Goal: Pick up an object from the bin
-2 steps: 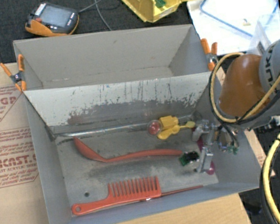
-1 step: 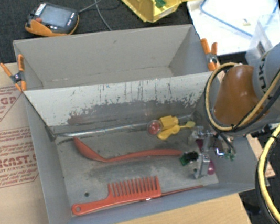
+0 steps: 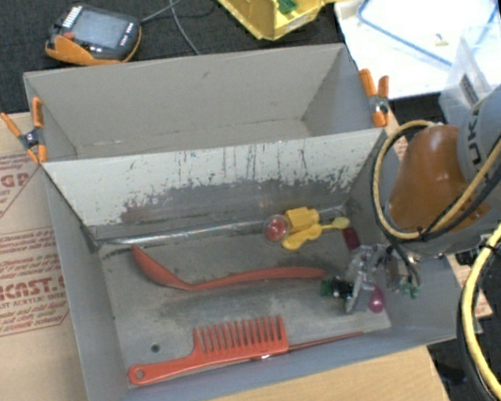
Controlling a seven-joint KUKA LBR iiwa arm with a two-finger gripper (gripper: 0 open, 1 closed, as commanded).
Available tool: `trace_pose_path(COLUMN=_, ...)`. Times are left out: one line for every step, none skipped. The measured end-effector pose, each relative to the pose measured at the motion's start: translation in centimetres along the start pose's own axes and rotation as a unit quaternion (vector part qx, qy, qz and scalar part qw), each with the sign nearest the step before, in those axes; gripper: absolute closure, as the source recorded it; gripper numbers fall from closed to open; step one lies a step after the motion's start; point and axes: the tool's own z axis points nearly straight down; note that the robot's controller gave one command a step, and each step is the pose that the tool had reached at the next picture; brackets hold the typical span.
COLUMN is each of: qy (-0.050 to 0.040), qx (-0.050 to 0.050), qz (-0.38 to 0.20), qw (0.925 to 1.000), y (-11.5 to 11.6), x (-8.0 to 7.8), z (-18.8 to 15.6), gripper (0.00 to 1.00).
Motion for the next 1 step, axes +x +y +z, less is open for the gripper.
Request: trace_pose_path(qy=0.0000, qx=0.000, qz=0.000, qw=1.0000, y=0.01, x=0.00, z=0.00, gripper=1.00)
